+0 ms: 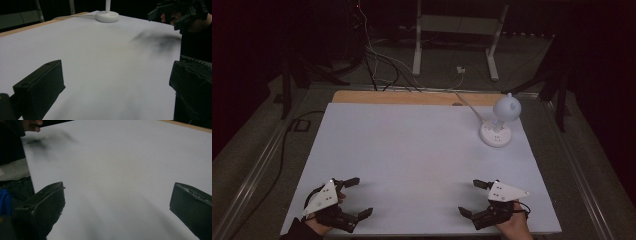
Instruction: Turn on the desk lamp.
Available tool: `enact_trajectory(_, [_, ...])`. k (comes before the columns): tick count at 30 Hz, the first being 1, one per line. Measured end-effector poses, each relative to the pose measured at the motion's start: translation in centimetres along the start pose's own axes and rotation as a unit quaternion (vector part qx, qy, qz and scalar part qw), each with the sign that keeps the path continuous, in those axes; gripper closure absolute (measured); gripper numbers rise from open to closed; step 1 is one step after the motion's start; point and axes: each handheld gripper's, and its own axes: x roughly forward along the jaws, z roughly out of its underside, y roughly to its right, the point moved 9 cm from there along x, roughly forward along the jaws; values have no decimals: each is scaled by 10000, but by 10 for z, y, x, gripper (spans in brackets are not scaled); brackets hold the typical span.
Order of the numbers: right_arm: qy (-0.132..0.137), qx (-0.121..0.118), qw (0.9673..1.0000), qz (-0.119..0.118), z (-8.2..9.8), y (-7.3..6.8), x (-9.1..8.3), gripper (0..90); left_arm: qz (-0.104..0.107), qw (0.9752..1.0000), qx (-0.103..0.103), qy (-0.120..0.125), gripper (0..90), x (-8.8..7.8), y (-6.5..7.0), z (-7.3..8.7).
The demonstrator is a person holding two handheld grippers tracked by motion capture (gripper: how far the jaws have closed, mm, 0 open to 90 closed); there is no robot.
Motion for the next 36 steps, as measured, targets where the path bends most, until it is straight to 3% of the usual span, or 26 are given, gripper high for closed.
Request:
enact_trajectory(8, [102,110,9997,-170,-14,0,-1,3,-6,10000,32,52,3,0,1,-2])
enact_trajectory(25, [89,124,9998,-115,-31,14,-5,0,14,10000,2,30,3,0,1,-1])
enact_trajectory(30, [262,134,9996,-17,-43,22,-9,0,15,10000,-7,39,3,0,1,-2])
enact_trajectory(36, [477,103,9985,261,-60,38,-17,0,16,10000,-6,53,3,0,1,-2])
